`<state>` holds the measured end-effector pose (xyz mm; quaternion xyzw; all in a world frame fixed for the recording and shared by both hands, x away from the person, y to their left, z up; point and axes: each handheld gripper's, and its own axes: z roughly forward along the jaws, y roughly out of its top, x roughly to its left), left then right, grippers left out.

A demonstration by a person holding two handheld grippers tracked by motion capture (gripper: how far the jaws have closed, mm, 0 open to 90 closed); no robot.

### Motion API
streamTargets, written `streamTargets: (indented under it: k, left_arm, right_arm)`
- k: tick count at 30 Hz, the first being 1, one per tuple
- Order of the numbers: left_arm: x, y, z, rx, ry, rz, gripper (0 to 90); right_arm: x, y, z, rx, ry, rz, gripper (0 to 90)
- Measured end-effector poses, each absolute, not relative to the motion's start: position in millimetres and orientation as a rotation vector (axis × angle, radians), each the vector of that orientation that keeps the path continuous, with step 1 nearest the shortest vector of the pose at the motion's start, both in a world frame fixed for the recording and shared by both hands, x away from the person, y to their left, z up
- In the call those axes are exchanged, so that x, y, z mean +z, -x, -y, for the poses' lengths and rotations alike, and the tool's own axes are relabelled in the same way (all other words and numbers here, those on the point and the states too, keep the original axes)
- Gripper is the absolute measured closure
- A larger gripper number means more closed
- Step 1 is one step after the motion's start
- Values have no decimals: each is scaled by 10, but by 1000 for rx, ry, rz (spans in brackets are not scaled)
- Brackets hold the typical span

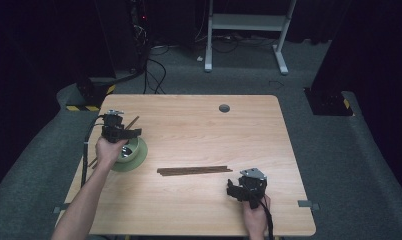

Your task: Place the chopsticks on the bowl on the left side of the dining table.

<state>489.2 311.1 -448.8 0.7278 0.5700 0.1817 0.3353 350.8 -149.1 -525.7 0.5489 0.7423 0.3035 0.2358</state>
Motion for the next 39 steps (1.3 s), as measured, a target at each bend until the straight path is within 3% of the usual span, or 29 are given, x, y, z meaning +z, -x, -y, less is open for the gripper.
streamTargets:
  k: [39]
  left_arm:
    - [-4483,-4802,-2860,356,-2008,-1384,204]
  right_arm:
    - [-5257,-3508,1491,832,-1507,-2036,133]
